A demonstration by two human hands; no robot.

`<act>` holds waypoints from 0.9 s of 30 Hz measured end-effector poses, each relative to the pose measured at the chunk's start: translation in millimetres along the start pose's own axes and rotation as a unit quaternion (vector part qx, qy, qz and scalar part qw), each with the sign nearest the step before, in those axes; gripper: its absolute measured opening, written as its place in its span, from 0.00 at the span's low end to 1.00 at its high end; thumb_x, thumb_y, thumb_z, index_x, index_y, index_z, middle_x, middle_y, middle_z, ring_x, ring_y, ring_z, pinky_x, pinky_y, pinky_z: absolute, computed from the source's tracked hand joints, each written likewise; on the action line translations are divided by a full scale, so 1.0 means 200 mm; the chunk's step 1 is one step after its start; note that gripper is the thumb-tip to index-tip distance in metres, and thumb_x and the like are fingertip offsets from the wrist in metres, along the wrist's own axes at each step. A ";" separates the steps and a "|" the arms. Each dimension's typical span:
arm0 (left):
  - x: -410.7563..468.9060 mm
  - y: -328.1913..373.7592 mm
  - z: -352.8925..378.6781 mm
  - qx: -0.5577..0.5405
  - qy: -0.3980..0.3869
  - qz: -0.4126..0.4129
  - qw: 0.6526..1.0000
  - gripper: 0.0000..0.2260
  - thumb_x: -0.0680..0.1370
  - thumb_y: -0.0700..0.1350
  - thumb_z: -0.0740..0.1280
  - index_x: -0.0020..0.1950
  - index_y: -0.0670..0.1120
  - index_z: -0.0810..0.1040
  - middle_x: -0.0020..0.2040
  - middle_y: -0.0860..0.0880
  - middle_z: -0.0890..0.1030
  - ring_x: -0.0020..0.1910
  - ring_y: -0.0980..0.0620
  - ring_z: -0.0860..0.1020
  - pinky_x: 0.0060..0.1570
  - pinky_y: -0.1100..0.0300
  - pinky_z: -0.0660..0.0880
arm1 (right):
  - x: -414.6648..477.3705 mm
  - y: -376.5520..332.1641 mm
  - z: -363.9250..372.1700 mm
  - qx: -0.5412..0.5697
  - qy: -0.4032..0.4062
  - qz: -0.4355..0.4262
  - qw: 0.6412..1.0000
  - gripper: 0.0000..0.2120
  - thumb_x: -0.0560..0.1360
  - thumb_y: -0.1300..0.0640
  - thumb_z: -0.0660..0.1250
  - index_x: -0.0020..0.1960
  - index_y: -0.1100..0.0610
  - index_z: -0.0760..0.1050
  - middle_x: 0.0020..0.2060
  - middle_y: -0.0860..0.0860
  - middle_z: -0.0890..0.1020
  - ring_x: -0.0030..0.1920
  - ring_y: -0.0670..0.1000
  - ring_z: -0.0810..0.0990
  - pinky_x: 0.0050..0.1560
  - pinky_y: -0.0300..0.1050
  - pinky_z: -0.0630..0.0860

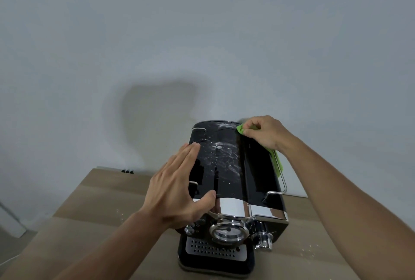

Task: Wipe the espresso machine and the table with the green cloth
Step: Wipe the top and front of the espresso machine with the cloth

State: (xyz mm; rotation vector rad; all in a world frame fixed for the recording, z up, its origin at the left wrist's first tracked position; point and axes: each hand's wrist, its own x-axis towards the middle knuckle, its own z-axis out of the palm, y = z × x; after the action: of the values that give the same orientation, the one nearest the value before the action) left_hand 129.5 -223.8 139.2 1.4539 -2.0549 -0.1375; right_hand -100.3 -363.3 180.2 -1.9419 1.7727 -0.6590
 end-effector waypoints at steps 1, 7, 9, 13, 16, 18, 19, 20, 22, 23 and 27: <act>0.00 0.00 0.00 -0.001 0.000 0.001 1.000 0.44 0.65 0.66 0.56 0.77 0.49 0.54 0.76 0.56 0.57 0.73 0.64 0.49 0.66 0.66 0.52 | -0.01 -0.01 0.02 -0.011 0.023 0.003 1.000 0.05 0.77 0.54 0.66 0.51 0.52 0.80 0.52 0.46 0.79 0.57 0.49 0.74 0.56 0.37 0.66; -0.01 0.00 0.00 0.000 -0.001 0.003 1.000 0.44 0.65 0.66 0.57 0.77 0.49 0.54 0.76 0.55 0.57 0.73 0.64 0.49 0.67 0.66 0.53 | -0.10 0.06 0.01 -0.047 -0.041 -0.035 0.997 0.17 0.82 0.57 0.55 0.68 0.48 0.73 0.71 0.48 0.66 0.71 0.51 0.65 0.63 0.35 0.57; 0.00 0.00 0.00 0.002 0.001 0.003 1.000 0.44 0.65 0.66 0.57 0.77 0.49 0.54 0.76 0.55 0.57 0.73 0.64 0.49 0.66 0.66 0.53 | -0.09 0.06 0.01 -0.053 -0.062 -0.012 0.997 0.18 0.82 0.55 0.53 0.70 0.45 0.70 0.73 0.49 0.62 0.71 0.52 0.64 0.67 0.40 0.58; 0.00 0.00 0.00 -0.003 0.002 0.000 1.000 0.44 0.65 0.66 0.57 0.77 0.49 0.55 0.76 0.55 0.58 0.73 0.64 0.50 0.67 0.66 0.53 | -0.06 -0.02 0.02 -0.088 -0.110 -0.004 0.990 0.22 0.82 0.54 0.49 0.76 0.45 0.59 0.77 0.50 0.57 0.75 0.55 0.56 0.74 0.49 0.53; 0.00 -0.01 0.00 -0.002 0.002 0.002 1.000 0.44 0.65 0.66 0.58 0.77 0.48 0.56 0.76 0.54 0.59 0.73 0.63 0.51 0.67 0.65 0.54 | -0.09 -0.02 -0.01 -0.037 -0.117 -0.008 0.992 0.22 0.80 0.55 0.52 0.74 0.43 0.64 0.76 0.46 0.59 0.76 0.50 0.56 0.74 0.46 0.51; -0.01 0.00 0.00 0.000 0.001 0.003 1.000 0.44 0.65 0.66 0.57 0.77 0.48 0.55 0.76 0.55 0.59 0.73 0.63 0.50 0.67 0.65 0.54 | -0.13 0.03 -0.04 0.001 -0.118 -0.009 0.993 0.22 0.79 0.57 0.53 0.71 0.41 0.67 0.75 0.43 0.61 0.75 0.46 0.58 0.75 0.44 0.51; -0.01 0.00 0.00 -0.001 -0.001 0.002 1.000 0.44 0.65 0.66 0.57 0.77 0.48 0.54 0.76 0.55 0.58 0.73 0.64 0.49 0.67 0.66 0.53 | -0.14 0.04 -0.05 -0.005 -0.125 -0.010 0.992 0.23 0.79 0.57 0.53 0.71 0.41 0.67 0.75 0.42 0.61 0.75 0.46 0.57 0.75 0.43 0.51; -0.01 0.00 0.00 -0.001 -0.002 0.002 1.000 0.44 0.65 0.66 0.56 0.77 0.49 0.54 0.76 0.55 0.57 0.73 0.64 0.48 0.67 0.66 0.53 | -0.14 0.03 -0.05 -0.029 -0.135 -0.014 0.990 0.23 0.80 0.57 0.52 0.73 0.42 0.65 0.76 0.43 0.59 0.75 0.46 0.56 0.75 0.43 0.50; 0.00 0.00 0.00 0.001 -0.004 0.001 1.000 0.44 0.65 0.67 0.56 0.77 0.49 0.53 0.76 0.56 0.56 0.73 0.64 0.48 0.66 0.67 0.52 | -0.12 -0.01 -0.04 -0.083 -0.155 -0.024 0.984 0.24 0.80 0.55 0.48 0.76 0.43 0.57 0.77 0.44 0.54 0.77 0.47 0.52 0.76 0.45 0.47; 0.00 0.00 0.00 0.002 -0.004 0.002 1.000 0.44 0.65 0.67 0.56 0.77 0.49 0.53 0.76 0.56 0.56 0.73 0.64 0.48 0.66 0.67 0.52 | -0.11 -0.03 -0.02 -0.089 -0.162 -0.031 0.982 0.25 0.81 0.54 0.47 0.77 0.45 0.54 0.78 0.45 0.52 0.77 0.46 0.49 0.76 0.45 0.45; 0.00 0.00 0.00 0.005 -0.002 0.005 1.000 0.44 0.65 0.66 0.56 0.77 0.48 0.54 0.76 0.55 0.58 0.73 0.63 0.49 0.67 0.66 0.53 | -0.11 -0.08 -0.02 -0.046 -0.161 -0.011 0.986 0.22 0.82 0.49 0.47 0.75 0.47 0.62 0.76 0.44 0.58 0.76 0.46 0.54 0.75 0.46 0.49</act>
State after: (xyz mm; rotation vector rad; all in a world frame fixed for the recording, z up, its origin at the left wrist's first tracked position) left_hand 129.8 -223.3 139.1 1.4505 -2.0673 -0.1267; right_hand -91.4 -339.5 192.4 -1.9983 1.6060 -0.2519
